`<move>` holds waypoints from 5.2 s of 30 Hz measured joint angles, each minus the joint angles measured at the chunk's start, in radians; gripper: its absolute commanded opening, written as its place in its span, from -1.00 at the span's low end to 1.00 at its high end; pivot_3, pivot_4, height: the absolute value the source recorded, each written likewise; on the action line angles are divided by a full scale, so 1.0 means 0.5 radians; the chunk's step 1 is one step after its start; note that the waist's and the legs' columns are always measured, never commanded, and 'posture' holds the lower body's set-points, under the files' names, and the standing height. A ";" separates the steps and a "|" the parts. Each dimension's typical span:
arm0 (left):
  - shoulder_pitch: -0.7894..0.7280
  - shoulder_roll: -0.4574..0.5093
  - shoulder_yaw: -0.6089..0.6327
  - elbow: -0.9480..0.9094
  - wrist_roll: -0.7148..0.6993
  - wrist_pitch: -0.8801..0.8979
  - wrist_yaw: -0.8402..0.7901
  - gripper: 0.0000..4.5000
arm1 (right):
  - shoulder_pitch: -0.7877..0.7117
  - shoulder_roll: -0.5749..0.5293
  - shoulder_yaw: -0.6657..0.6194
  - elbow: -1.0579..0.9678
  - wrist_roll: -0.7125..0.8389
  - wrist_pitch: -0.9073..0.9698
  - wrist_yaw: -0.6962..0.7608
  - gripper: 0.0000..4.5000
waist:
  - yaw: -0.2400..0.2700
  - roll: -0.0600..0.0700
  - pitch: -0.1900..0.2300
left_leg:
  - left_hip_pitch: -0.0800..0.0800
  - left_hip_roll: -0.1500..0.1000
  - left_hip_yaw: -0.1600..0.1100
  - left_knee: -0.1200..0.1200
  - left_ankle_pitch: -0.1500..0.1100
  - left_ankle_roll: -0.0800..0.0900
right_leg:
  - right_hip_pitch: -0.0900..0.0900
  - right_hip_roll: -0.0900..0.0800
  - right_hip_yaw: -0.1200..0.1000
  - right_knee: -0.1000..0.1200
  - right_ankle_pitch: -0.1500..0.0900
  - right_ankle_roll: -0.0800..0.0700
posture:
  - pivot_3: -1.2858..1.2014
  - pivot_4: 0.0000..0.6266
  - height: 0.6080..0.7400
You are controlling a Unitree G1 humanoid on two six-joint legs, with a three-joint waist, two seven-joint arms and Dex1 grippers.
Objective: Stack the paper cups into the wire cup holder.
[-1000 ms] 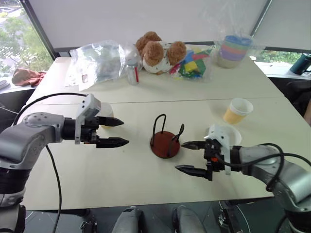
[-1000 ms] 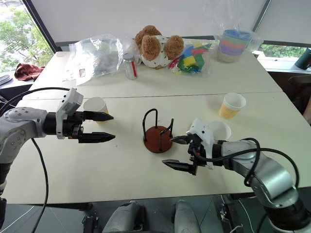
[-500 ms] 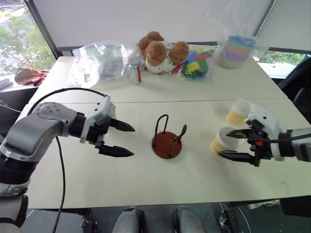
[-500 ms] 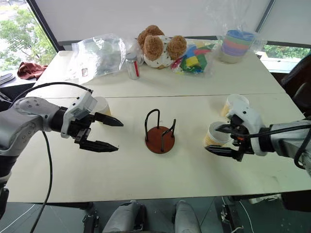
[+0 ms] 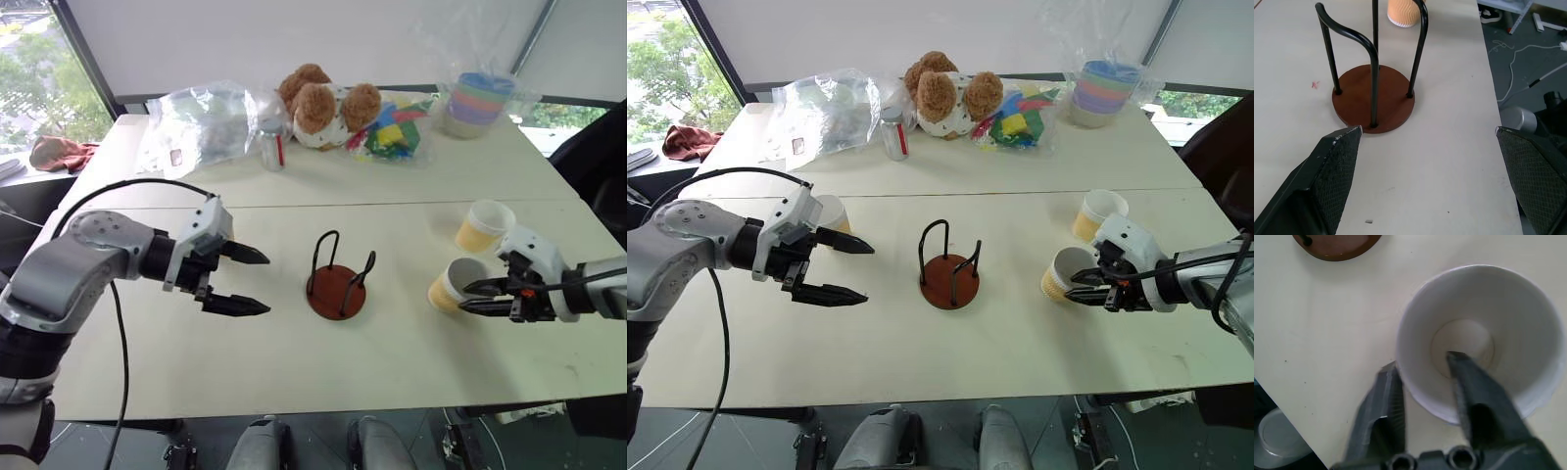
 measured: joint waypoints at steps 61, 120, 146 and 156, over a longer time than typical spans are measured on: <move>0.072 -0.034 0.115 -0.015 -0.030 0.031 0.155 1.00 | -1.926 0.481 0.763 0.901 -0.664 -0.547 0.935 0.22 | -0.006 0.008 0.006 | -0.004 0.000 0.002 0.001 0.005 -0.009 | -0.007 0.001 0.001 0.004 0.000 0.000 | 0.03 -0.52 1.00; -0.085 0.032 0.078 0.080 0.045 -0.003 -0.020 1.00 | -2.094 0.472 0.811 0.557 -0.244 -0.337 1.091 -0.98 | -0.011 0.028 0.019 | -0.003 0.002 0.002 0.012 0.002 -0.005 | -0.007 0.003 0.003 0.016 0.000 0.000 | 0.03 -0.52 1.00; -0.042 -0.018 0.069 0.044 0.078 -0.037 0.081 1.00 | -1.977 0.814 1.105 0.556 -0.365 -0.476 1.092 -0.98 | -0.015 0.027 0.020 | -0.003 0.004 0.001 0.017 0.002 -0.005 | -0.009 0.005 0.003 0.029 0.000 0.000 | 0.03 -0.52 1.00; -0.043 -0.056 0.069 0.044 0.077 -0.037 0.115 1.00 | -1.987 0.840 1.183 0.582 -0.488 -0.643 1.092 0.09 | -0.014 0.027 0.020 | -0.003 0.004 0.001 0.018 0.002 -0.005 | -0.009 0.006 0.003 0.029 0.000 0.000 | 0.03 -0.52 1.00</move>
